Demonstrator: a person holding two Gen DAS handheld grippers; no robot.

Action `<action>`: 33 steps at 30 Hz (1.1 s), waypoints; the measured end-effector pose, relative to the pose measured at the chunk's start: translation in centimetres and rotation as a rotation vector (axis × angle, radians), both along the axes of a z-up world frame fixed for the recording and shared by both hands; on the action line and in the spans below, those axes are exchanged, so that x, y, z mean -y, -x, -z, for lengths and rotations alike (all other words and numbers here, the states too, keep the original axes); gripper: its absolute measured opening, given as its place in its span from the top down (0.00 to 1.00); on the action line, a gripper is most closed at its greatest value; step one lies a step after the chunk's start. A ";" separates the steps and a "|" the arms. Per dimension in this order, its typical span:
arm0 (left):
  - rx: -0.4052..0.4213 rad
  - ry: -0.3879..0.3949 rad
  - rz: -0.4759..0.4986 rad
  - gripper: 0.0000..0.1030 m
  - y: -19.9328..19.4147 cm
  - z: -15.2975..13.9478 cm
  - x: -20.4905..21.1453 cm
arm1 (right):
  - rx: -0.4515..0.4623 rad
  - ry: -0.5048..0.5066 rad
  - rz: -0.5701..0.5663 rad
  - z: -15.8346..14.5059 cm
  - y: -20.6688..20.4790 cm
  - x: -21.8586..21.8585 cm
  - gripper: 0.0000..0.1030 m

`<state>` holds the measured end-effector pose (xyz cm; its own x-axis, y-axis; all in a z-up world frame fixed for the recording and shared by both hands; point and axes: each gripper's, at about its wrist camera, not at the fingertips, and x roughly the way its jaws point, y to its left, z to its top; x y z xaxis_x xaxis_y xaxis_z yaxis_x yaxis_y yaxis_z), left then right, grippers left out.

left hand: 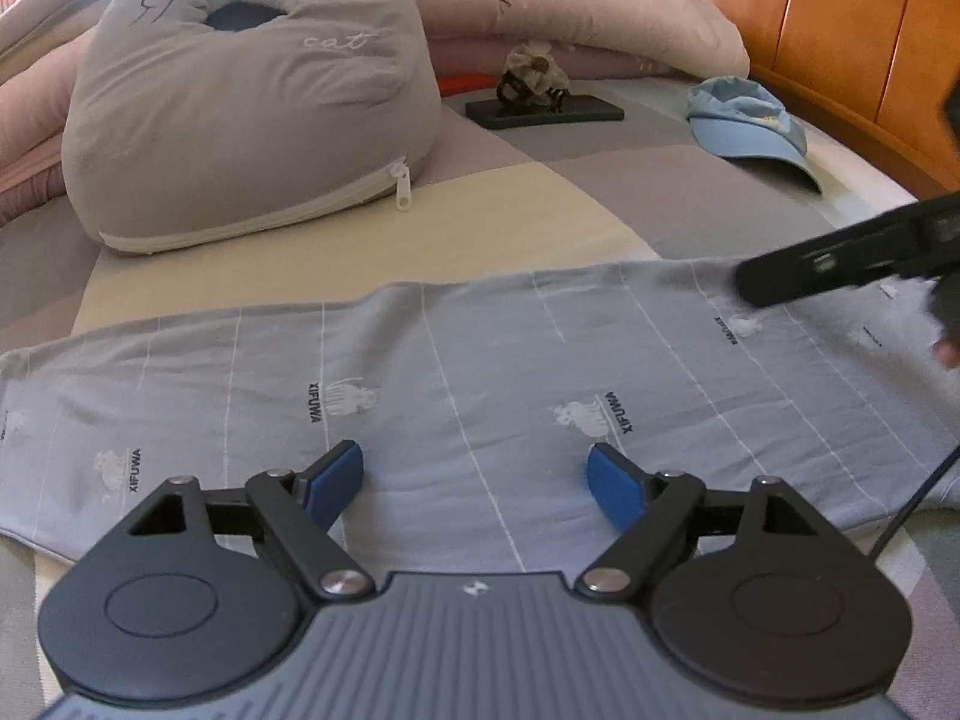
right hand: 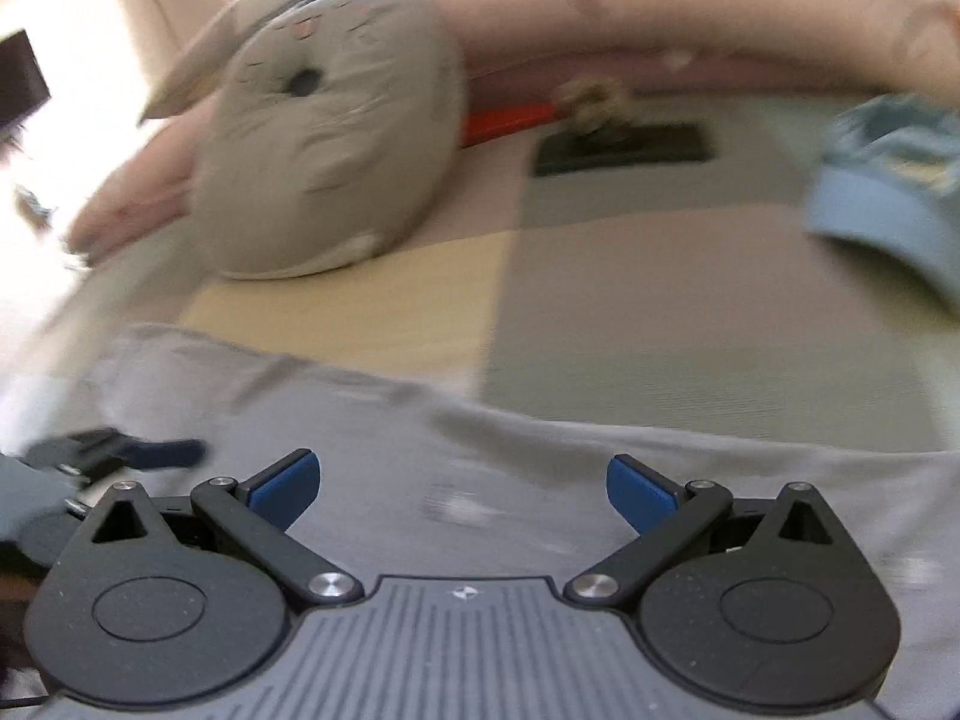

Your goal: Fold clothes

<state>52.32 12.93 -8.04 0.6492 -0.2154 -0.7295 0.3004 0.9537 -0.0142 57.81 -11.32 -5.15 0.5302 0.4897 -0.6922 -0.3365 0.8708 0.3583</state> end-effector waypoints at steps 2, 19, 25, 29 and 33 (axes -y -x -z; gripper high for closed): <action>0.008 0.015 0.000 0.19 0.2 0.1 -0.2 | -0.014 -0.010 -0.034 1.2 -1.3 -1.0 0.00; 0.030 0.034 0.010 0.15 0.1 0.5 -0.5 | 0.064 0.109 0.170 0.2 -0.4 3.6 0.00; 0.035 0.037 0.007 0.14 0.1 0.5 -0.5 | 0.049 0.208 0.167 -0.1 -1.2 2.2 0.00; 0.040 0.042 0.005 0.14 0.1 0.6 -0.5 | 0.051 0.290 0.197 1.4 -2.7 0.1 0.00; 0.040 0.040 0.005 0.14 0.1 0.6 -0.5 | 0.079 0.268 0.200 -0.1 -2.2 1.6 0.00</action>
<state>52.18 13.43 -8.68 0.6765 -0.2476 -0.6935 0.3066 0.9510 -0.0404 59.97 -12.91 -5.08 0.6543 0.1773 -0.7352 -0.1675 0.9820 0.0878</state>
